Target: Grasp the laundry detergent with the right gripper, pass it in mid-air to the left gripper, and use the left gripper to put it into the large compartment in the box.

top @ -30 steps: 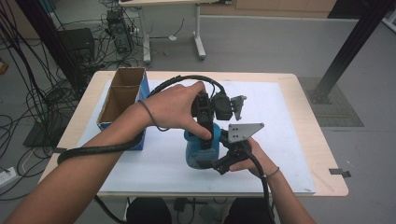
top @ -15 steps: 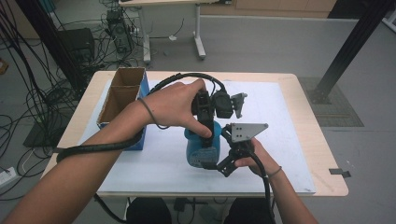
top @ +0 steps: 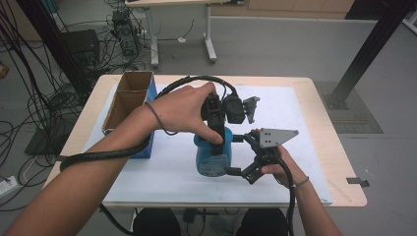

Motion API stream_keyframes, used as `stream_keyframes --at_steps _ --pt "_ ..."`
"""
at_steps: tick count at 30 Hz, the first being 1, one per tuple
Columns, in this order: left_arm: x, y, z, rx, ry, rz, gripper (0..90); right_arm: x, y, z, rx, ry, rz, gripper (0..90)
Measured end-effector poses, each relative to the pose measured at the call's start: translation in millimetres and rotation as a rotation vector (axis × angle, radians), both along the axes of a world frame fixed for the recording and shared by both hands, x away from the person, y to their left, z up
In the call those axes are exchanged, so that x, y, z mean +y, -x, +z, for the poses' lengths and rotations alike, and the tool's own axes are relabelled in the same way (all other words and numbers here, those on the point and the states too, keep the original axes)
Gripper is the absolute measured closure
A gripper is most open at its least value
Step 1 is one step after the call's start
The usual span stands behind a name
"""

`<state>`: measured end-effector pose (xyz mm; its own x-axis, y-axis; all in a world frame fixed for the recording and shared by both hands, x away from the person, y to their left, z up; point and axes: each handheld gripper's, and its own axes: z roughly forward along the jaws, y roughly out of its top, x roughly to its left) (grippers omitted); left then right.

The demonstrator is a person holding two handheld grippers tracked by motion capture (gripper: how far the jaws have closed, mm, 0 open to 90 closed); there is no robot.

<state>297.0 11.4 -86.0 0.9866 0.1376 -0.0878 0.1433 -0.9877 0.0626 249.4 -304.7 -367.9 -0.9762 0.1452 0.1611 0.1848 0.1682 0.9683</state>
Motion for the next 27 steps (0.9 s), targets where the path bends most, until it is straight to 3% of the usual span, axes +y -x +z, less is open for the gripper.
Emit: stream_keyframes --at_steps 15,27 --pt "6.9 -1.3 2.2 -0.001 0.004 0.017 37.0 -47.6 13.0 -1.3 -0.021 0.029 -0.099 1.5" --pt "3.5 -1.6 3.3 -0.011 -0.006 0.025 37.0 -88.8 30.8 -8.6 -0.014 0.051 -0.233 2.2"
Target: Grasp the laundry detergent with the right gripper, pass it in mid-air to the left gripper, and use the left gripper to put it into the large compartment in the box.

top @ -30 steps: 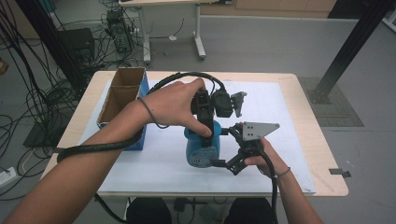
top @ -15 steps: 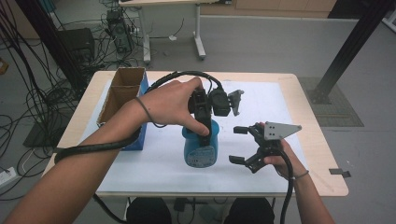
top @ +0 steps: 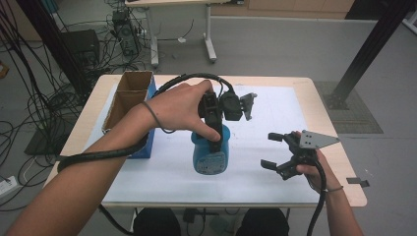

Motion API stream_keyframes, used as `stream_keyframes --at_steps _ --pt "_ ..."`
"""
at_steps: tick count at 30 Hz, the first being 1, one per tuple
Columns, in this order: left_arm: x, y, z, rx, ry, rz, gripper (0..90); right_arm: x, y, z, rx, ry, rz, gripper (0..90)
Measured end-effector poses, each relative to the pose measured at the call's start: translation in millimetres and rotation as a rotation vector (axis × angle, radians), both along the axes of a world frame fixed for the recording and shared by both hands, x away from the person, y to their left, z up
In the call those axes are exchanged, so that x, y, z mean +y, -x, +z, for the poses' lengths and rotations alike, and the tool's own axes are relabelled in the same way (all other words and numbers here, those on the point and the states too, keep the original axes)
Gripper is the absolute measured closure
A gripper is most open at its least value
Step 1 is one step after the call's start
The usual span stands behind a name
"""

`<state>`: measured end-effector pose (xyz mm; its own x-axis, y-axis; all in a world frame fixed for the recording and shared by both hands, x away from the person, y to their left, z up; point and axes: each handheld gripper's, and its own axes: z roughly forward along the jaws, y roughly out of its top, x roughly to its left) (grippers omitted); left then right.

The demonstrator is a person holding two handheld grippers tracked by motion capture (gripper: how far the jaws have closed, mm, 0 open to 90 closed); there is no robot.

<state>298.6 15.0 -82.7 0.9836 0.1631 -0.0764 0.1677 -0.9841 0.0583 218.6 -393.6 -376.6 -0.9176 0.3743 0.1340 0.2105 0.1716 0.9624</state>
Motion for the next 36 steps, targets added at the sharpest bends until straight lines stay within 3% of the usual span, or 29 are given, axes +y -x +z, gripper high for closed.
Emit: stream_keyframes --at_steps 12,18,29,36 --pt "-1.5 1.9 6.0 -0.023 0.0 0.023 37.0 -3.4 2.3 -0.4 -0.007 0.009 -0.022 2.2" --pt "0.8 3.2 17.1 -0.042 0.006 0.063 37.0 -1.6 3.1 -1.1 -0.01 0.006 -0.033 2.2" --pt "6.6 3.4 52.1 -0.065 0.033 0.161 37.0 3.1 2.2 1.0 -0.015 0.01 -0.034 2.3" --pt "15.9 0.2 74.9 -0.07 0.072 0.228 37.0 6.7 0.2 3.6 -0.018 0.01 -0.028 2.8"
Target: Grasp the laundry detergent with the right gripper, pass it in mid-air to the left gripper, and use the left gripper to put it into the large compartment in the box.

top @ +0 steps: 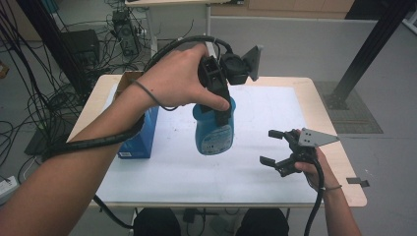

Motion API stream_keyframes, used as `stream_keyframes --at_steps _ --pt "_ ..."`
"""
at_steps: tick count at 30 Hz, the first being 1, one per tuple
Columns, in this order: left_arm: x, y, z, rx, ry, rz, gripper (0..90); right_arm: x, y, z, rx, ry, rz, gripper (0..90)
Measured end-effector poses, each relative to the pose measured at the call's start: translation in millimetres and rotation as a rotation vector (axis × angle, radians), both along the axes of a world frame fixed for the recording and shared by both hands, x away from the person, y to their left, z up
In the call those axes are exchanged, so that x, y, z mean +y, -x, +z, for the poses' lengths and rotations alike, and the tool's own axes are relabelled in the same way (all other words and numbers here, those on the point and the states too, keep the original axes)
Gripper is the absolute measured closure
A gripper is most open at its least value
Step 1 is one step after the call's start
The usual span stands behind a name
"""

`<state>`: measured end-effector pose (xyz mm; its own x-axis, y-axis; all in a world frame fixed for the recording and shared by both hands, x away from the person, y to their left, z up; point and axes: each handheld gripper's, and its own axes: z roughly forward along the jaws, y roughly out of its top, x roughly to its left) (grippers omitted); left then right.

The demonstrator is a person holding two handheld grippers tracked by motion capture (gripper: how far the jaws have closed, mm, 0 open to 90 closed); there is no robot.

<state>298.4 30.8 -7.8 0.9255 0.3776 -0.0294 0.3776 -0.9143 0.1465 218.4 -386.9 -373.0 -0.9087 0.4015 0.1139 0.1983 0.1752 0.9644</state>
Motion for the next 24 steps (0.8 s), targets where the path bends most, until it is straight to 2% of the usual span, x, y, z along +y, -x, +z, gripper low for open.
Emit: stream_keyframes --at_steps 1,6,7,11,12,15,16,19,21,22,24 --pt "0.6 -1.5 3.6 0.002 0.001 0.027 37.0 0.6 0.0 0.6 -0.002 0.001 -0.001 2.8" --pt "-1.3 -3.9 14.8 -0.007 -0.011 0.073 37.0 2.8 -0.9 2.9 -0.006 -0.002 0.003 2.8" --pt "-1.4 -6.6 19.6 -0.005 -0.016 0.114 37.0 3.0 -1.2 3.4 -0.006 -0.001 0.006 2.8" --pt "1.8 -11.8 29.8 -0.022 -0.023 0.173 37.0 4.2 -0.5 4.4 -0.009 -0.003 0.006 2.8" --pt "1.8 -11.8 29.8 -0.022 -0.023 0.173 37.0 4.4 -0.5 4.3 -0.01 -0.004 0.007 2.8" --pt "7.2 -23.4 34.5 -0.005 -0.023 0.264 37.0 4.7 0.1 5.1 -0.012 -0.004 0.006 2.8" --pt "7.2 -23.4 34.5 -0.005 -0.023 0.264 37.1 4.7 0.1 5.1 -0.012 -0.004 0.006 2.8" --pt "11.1 -29.2 37.8 -0.002 -0.022 0.307 37.0 4.2 0.8 5.6 -0.012 -0.004 0.004 2.8" --pt "15.8 -36.6 41.6 0.001 -0.027 0.367 37.0 3.8 1.4 6.1 -0.012 -0.001 0.003 2.8" --pt "15.8 -36.6 41.6 0.001 -0.027 0.367 37.0 3.4 1.9 6.1 -0.012 -0.002 0.0 2.8" --pt "19.4 -44.4 44.8 0.004 -0.042 0.423 37.1 2.9 2.1 7.0 -0.011 0.001 -0.002 2.8"
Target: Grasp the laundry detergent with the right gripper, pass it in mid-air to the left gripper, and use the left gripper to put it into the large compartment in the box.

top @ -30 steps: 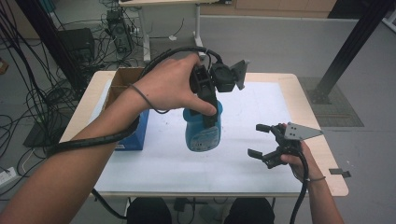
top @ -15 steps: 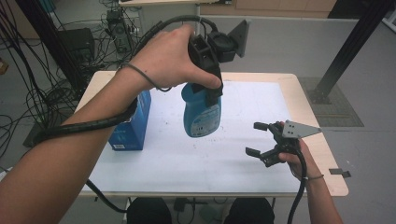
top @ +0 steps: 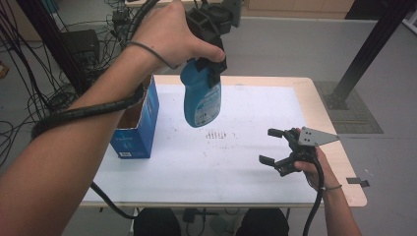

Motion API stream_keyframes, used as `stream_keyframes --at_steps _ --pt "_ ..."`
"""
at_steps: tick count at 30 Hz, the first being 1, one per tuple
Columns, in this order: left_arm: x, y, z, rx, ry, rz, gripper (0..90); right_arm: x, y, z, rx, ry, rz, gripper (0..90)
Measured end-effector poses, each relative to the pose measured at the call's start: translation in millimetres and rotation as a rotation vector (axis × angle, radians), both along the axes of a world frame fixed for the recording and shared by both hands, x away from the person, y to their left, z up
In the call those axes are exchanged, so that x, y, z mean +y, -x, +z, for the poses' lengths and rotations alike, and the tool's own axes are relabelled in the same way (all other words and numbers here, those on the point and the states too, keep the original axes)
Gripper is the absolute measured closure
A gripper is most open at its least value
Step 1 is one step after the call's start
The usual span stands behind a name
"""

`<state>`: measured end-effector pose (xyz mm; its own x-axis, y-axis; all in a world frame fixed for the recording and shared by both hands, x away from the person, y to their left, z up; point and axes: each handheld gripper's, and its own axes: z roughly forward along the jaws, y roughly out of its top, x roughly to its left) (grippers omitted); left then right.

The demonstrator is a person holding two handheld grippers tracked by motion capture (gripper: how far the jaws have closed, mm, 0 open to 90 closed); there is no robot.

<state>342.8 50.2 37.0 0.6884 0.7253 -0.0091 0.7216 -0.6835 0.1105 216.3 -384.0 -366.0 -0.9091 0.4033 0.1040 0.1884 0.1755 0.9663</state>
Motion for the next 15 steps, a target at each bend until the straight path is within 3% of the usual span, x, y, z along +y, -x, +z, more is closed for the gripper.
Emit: stream_keyframes --at_steps 3,6,7,15 --pt "4.9 -8.6 2.8 -0.001 -0.015 0.052 37.1 -1.0 0.8 0.4 -0.002 -0.003 -0.002 2.8" --pt "8.6 -15.0 3.9 0.005 -0.024 0.073 37.1 -2.0 1.8 0.6 -0.005 -0.005 -0.008 2.8" --pt "13.6 -19.1 4.6 0.008 -0.019 0.106 37.1 -2.0 2.2 0.8 -0.002 -0.003 -0.011 2.8" --pt "43.9 -38.7 6.9 0.028 0.01 0.217 37.1 -4.0 3.7 -0.3 -0.002 -0.005 -0.016 2.7"
